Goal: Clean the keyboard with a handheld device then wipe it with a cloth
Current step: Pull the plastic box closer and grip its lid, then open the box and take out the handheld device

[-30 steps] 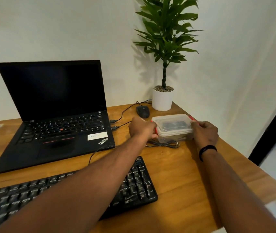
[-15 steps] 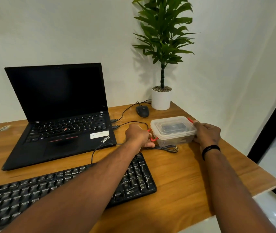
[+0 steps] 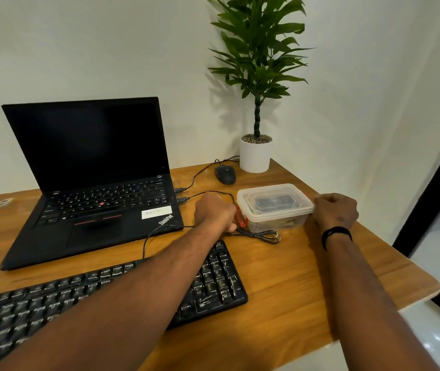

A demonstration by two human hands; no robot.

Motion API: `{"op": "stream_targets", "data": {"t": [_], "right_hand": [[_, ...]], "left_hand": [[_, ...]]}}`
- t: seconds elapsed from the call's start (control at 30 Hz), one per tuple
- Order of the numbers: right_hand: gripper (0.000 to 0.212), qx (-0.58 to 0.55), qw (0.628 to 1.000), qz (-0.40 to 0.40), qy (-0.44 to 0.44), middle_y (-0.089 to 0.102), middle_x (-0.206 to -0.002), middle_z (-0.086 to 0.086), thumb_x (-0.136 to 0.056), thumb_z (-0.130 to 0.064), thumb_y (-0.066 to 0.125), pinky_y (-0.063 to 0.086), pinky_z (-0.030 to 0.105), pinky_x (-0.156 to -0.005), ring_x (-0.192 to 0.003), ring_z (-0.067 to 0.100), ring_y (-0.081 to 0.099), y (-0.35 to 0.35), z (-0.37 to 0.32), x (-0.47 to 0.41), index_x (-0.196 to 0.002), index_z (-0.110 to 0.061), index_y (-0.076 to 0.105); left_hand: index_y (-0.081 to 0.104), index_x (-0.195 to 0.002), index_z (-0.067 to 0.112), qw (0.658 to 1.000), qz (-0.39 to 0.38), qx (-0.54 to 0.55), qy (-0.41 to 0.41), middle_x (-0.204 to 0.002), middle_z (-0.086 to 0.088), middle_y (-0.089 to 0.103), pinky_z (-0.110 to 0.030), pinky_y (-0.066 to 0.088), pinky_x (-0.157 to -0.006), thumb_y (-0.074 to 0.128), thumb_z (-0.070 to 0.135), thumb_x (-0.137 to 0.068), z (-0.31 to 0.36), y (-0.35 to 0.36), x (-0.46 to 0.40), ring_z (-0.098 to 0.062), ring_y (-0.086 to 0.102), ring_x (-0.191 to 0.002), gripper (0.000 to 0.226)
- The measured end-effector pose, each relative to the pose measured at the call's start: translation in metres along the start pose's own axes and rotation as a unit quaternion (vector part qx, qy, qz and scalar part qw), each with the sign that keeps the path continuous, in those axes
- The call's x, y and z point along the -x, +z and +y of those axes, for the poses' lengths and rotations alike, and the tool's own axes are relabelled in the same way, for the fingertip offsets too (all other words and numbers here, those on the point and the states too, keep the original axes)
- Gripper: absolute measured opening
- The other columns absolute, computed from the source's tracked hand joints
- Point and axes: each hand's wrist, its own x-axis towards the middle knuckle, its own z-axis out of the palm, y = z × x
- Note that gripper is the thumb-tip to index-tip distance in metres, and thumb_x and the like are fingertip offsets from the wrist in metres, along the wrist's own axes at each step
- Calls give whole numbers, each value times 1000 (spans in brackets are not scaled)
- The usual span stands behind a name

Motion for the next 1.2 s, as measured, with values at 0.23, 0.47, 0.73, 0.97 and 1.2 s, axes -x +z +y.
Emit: {"op": "stream_targets", "data": {"t": [0.23,0.47,0.73,0.97,1.2], "right_hand": [[37,69,989,-75,-108,66,-73,9,-97,-33,55,45,29,-70,-61,19,55,6,-2,7,-72,-9,67],[36,-31,991,-38,-128,66,-89,9,-99,-35,54,39,25,-71,-80,19,57,-14,-10,17,-92,-5,73],[50,-146,987,-53,-40,67,-80,16,-99,-54,41,52,42,-71,-72,28,59,-75,-9,70,-75,-19,67],[27,-7,992,-116,-50,67,-112,7,-93,-14,63,42,28,-88,-100,17,54,-108,21,90,-118,-6,69],[29,120,983,-99,-94,68,-119,13,-94,-13,61,43,30,-89,-95,21,57,-106,26,93,-121,-4,68]], "left_hand": [[71,-91,15,998,29,-4,54,-76,-6,74,-29,54,-56,81,40,-82,4,6,5,-20,72,-66,29],[68,-82,21,991,28,60,119,-76,-2,75,-31,57,-56,80,23,-85,14,-3,39,-17,72,-59,13],[68,-86,25,956,-43,-43,285,-81,2,75,-24,60,-60,76,6,-87,-16,-21,93,-6,71,-64,20],[75,-101,24,869,-74,-287,397,-97,3,75,-31,58,-81,69,17,-92,-34,-14,122,-11,67,-88,13],[74,-102,22,852,-66,-341,392,-97,1,73,-37,58,-82,68,18,-92,-36,-9,122,-16,66,-89,13]]}}
